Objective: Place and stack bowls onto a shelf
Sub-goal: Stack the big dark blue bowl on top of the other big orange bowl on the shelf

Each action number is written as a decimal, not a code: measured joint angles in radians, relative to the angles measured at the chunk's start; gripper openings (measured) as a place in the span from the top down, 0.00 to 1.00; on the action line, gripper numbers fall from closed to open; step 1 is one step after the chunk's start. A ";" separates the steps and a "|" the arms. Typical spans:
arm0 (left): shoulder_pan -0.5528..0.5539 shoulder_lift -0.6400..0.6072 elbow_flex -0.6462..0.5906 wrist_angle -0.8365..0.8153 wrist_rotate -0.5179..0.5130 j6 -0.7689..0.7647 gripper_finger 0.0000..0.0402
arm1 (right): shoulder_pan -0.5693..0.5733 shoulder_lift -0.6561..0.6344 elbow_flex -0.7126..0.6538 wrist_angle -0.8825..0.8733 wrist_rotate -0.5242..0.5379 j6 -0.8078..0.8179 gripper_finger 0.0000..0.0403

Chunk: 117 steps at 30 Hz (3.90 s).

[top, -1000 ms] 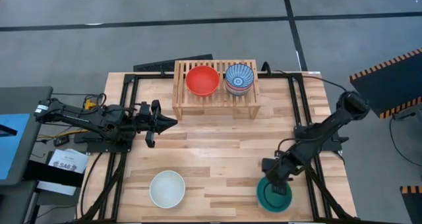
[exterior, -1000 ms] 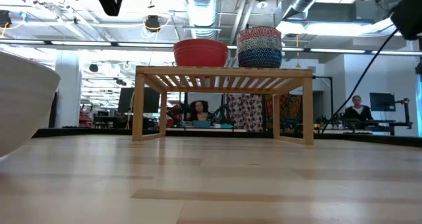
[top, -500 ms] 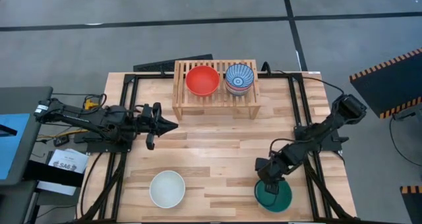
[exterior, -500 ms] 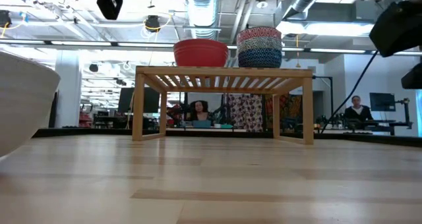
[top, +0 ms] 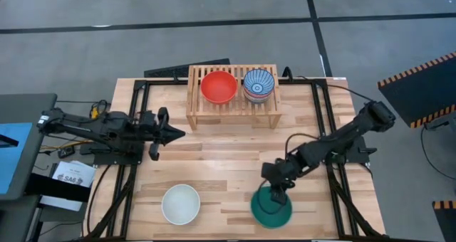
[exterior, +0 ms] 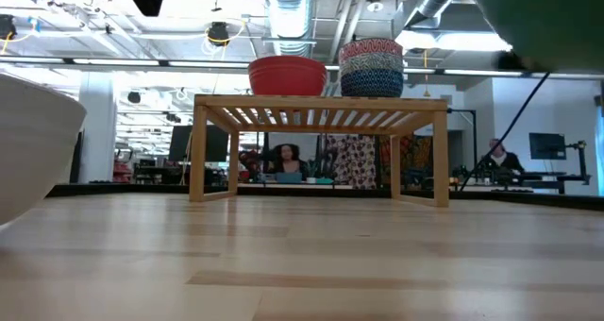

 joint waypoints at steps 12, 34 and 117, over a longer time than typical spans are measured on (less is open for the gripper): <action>0.000 -0.101 0.000 -0.069 -0.018 0.018 1.00 | -0.198 0.003 0.420 -0.009 0.070 -0.209 0.94; 0.000 -0.059 0.000 -0.084 -0.109 0.026 1.00 | -0.762 0.441 1.283 -0.386 0.241 -0.357 0.94; 0.000 -0.059 0.000 -0.088 -0.150 -0.011 1.00 | -0.908 0.498 1.291 -0.542 0.255 -0.490 0.60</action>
